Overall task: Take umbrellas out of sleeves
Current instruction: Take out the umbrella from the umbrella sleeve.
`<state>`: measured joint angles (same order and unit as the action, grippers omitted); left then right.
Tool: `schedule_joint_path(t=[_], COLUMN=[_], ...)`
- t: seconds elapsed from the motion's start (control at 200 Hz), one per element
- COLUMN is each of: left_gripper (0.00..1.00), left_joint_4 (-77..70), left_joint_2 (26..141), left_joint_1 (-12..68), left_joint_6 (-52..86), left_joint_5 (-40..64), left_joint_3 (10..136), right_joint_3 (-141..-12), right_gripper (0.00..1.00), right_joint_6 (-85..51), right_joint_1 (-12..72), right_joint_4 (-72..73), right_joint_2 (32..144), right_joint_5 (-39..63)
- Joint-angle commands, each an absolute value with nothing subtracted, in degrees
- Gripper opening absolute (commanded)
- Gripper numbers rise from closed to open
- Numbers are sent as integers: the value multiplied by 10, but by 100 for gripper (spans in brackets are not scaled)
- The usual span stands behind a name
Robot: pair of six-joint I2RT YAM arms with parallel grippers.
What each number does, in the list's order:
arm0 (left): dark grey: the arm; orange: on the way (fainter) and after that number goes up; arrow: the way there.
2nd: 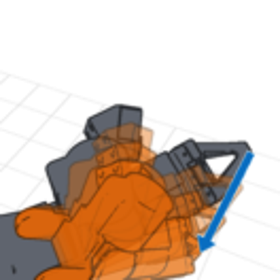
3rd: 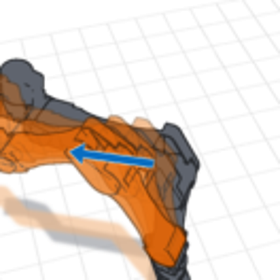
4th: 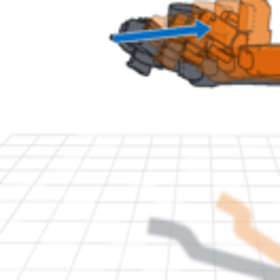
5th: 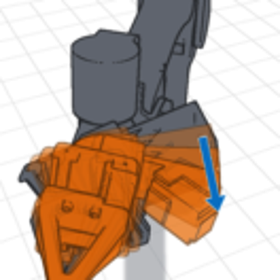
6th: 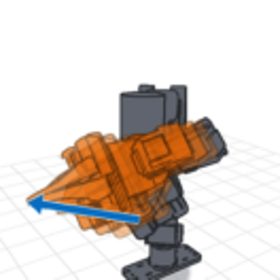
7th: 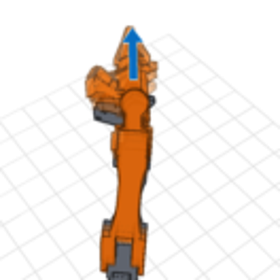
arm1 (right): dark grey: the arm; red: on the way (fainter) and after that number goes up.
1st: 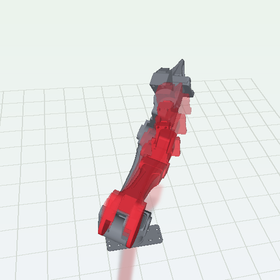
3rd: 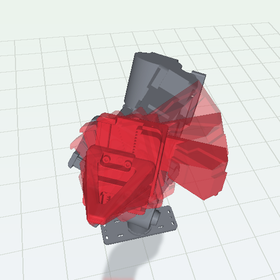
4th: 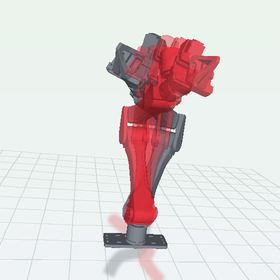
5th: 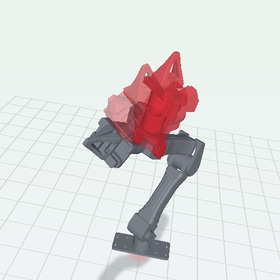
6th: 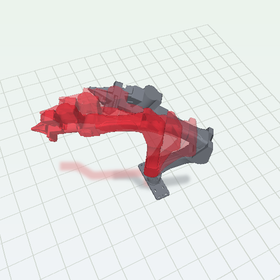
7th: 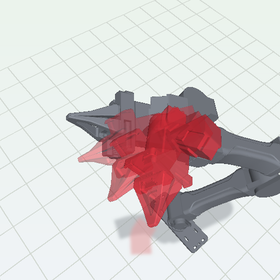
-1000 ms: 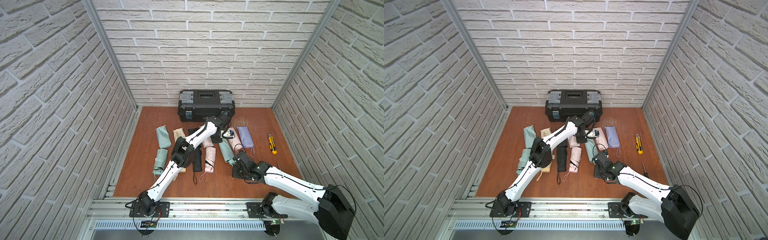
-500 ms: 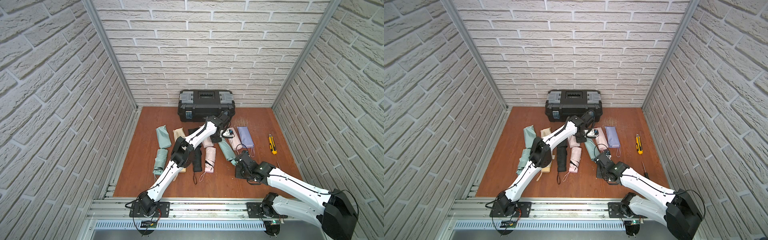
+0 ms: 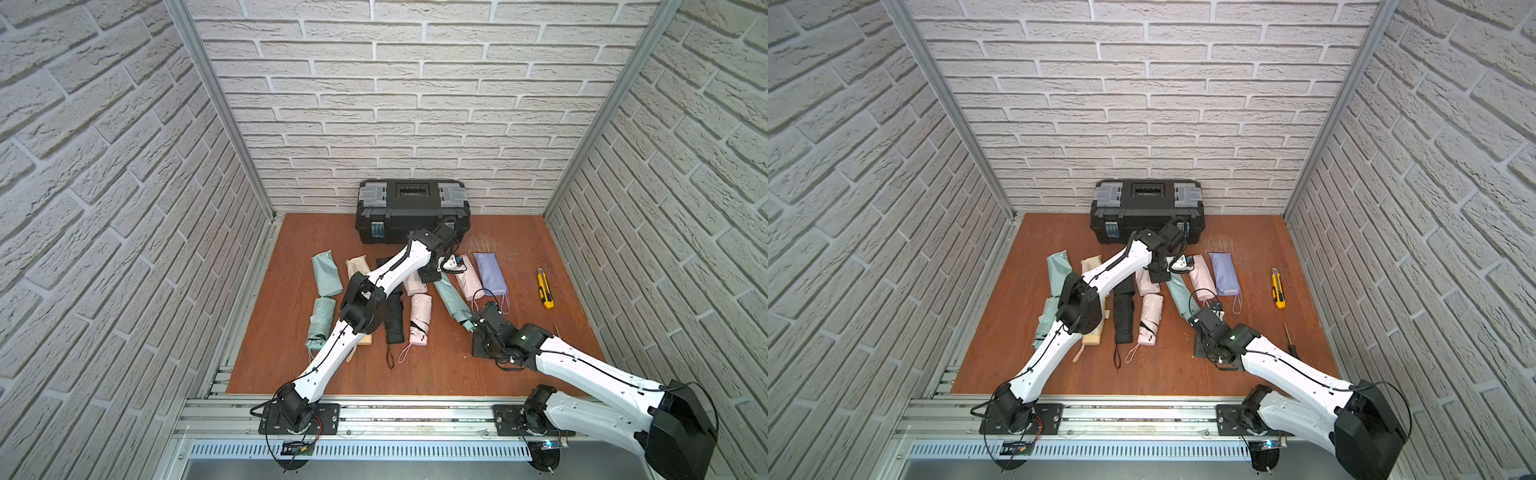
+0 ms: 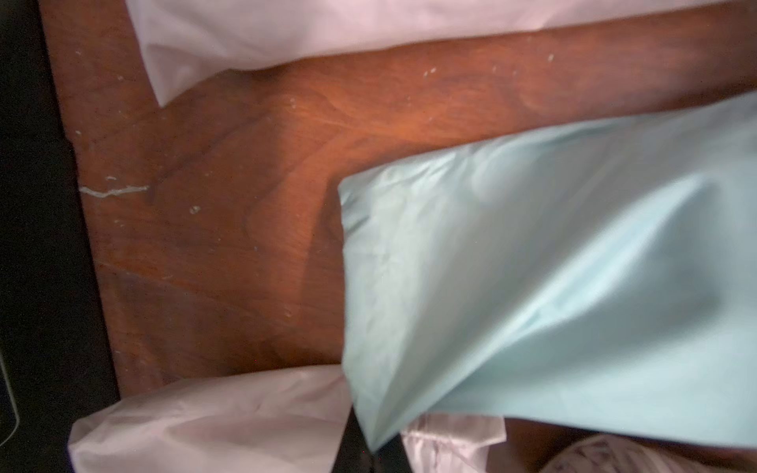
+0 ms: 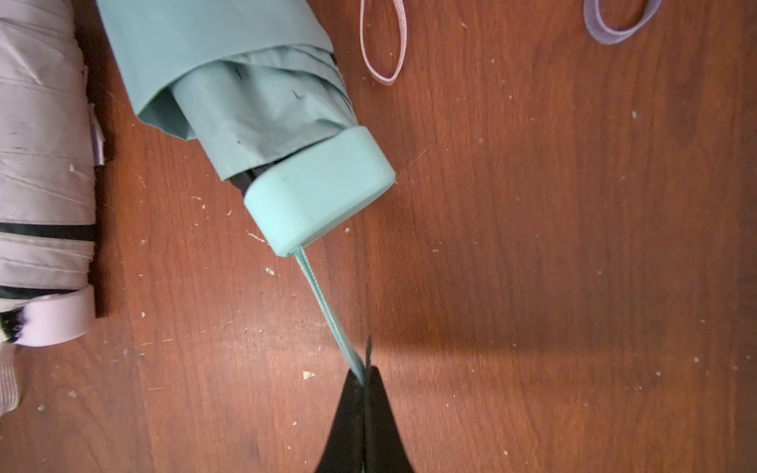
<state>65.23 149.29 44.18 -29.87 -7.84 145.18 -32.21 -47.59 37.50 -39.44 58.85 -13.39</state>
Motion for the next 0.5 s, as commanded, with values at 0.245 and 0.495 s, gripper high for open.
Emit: schedule_joint_path(t=[0.245,0.495], left_gripper=[0,0], left_joint_4=[630,631], left_joint_2=[1461,1462], left_joint_1=[424,423], left_joint_6=[-298,-298], left_joint_5=[-126,-127], left_joint_3=[1456,1455], right_joint_3=[-312,-306], right_gripper=[3,3], right_joint_6=[-497,-512], right_joint_1=[376,376], right_joint_4=[-467,-482], right_joint_2=[573,555], right_joint_5=[-155,-168])
